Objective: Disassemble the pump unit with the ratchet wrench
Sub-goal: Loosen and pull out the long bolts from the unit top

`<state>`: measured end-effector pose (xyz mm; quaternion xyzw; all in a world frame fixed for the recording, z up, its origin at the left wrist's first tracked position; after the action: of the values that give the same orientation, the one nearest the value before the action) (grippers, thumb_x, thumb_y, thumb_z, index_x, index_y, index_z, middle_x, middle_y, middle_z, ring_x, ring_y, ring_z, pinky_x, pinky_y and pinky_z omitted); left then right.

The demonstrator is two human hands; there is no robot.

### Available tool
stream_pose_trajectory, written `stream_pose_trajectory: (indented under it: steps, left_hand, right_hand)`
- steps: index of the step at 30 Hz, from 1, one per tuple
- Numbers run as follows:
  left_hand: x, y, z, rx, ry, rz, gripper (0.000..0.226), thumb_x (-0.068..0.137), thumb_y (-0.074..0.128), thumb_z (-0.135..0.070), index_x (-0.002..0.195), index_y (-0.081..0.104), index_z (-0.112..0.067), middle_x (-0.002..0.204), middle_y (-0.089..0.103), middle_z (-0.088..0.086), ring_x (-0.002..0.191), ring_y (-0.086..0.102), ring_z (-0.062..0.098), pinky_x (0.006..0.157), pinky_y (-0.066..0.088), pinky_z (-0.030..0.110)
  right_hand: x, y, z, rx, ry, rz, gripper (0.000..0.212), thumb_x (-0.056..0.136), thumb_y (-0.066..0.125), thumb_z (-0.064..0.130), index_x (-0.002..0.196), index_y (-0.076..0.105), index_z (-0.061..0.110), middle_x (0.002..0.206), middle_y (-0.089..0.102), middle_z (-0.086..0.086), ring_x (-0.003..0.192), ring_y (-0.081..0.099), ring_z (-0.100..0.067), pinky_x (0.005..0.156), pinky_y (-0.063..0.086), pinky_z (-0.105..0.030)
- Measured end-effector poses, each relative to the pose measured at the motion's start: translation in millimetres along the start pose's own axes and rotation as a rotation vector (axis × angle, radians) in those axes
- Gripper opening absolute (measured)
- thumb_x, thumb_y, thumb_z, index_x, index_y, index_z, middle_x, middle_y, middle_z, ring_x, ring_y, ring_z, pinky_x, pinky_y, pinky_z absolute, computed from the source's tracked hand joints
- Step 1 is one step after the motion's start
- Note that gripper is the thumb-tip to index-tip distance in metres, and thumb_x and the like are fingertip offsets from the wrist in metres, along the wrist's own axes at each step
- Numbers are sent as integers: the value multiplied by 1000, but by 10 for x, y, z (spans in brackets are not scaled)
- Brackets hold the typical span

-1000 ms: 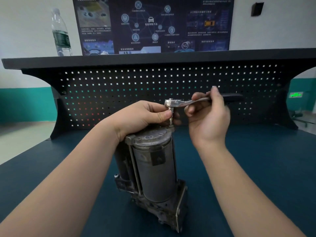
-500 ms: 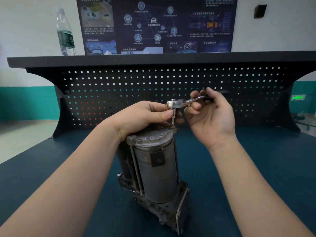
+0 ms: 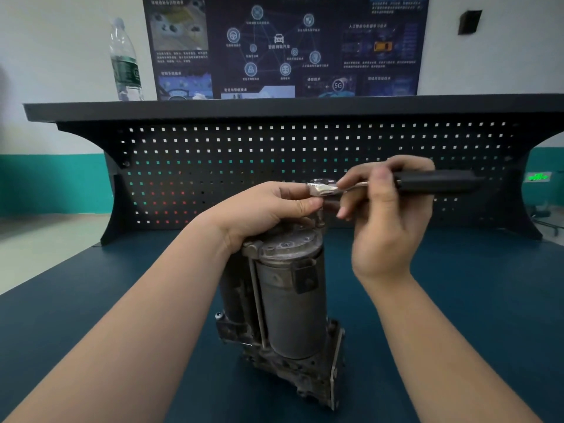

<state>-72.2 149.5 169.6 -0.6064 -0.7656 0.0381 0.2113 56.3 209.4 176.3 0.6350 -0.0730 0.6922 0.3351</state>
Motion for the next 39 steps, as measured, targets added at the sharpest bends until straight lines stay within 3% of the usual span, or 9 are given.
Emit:
stream_pose_trajectory:
  steps: [8, 11, 15, 17, 21, 27, 29, 35, 39]
  left_hand:
    - [39, -29, 24, 6, -34, -95, 27, 68, 70, -34, 90, 77, -19, 97, 75, 1, 88, 67, 11, 80, 54, 19]
    - [34, -30, 14, 37, -37, -117, 27, 67, 71, -36, 88, 77, -21, 94, 75, -1, 87, 68, 9, 84, 53, 21]
    - [16, -31, -8, 99, -15, -120, 7, 75, 72, -26, 79, 78, -26, 84, 75, -4, 79, 68, 7, 78, 54, 22]
    - [-3, -18, -26, 86, 13, -87, 15, 79, 70, -13, 73, 77, -26, 74, 73, -6, 69, 67, 4, 64, 53, 17]
    - [-6, 16, 13, -21, -40, -13, 25, 74, 66, -29, 96, 75, -22, 93, 72, -1, 84, 64, 11, 79, 52, 21]
    - [13, -8, 0, 56, -46, -103, 12, 89, 62, -20, 90, 74, -18, 85, 75, -5, 77, 67, 2, 68, 51, 13]
    - [22, -24, 5, 76, -41, -123, 13, 90, 62, -20, 90, 74, -16, 84, 75, -6, 75, 67, 1, 66, 50, 12]
    - [1, -26, -31, 122, 11, -121, 28, 84, 66, -13, 63, 75, -27, 66, 71, -10, 63, 65, 0, 58, 50, 13]
    - [-11, 3, 25, -19, -33, -26, 18, 77, 65, -30, 88, 78, -23, 89, 74, -2, 79, 67, 6, 70, 53, 17]
  right_hand:
    - [46, -141, -513, 696, 882, -266, 25, 96, 48, 23, 75, 52, 11, 68, 60, -6, 44, 46, -9, 42, 37, -19]
    - [35, -188, -461, 389, 706, -252, 26, 100, 48, 25, 78, 54, 12, 67, 65, -3, 47, 51, -11, 46, 41, -21]
    - [-38, 85, 69, -273, -169, 129, 17, 98, 54, 26, 88, 55, 12, 77, 63, -5, 63, 61, -22, 61, 51, -32]
    - [-144, 200, 131, -370, -357, 287, 18, 98, 54, 23, 90, 56, 8, 79, 61, -12, 69, 61, -25, 66, 51, -32]
    - [-13, -50, -41, -38, 69, -39, 11, 95, 48, 16, 86, 52, 20, 72, 64, -7, 54, 56, -17, 55, 45, -25]
    - [14, -178, -496, 528, 795, -330, 30, 99, 43, 17, 70, 52, 12, 63, 62, -5, 45, 48, -13, 44, 38, -20]
    - [25, -183, -445, 346, 663, -273, 28, 100, 44, 17, 74, 52, 13, 64, 65, -3, 46, 51, -13, 47, 42, -22]
    - [-88, 222, 170, -517, -343, 327, 21, 93, 57, 18, 88, 58, -2, 75, 63, -15, 64, 63, -26, 59, 51, -36]
    - [65, 10, -4, -139, 42, 110, 8, 96, 48, 15, 89, 51, 16, 72, 65, -8, 56, 60, -17, 54, 47, -28]
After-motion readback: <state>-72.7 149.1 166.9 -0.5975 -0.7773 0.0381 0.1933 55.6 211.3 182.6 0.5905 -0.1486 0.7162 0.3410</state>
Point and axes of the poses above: each hand's wrist, its own x-axis towards the middle knuckle, its own y-axis out of the palm, z = x × y, the point moved 6 cm from there along x, towards the middle knuckle
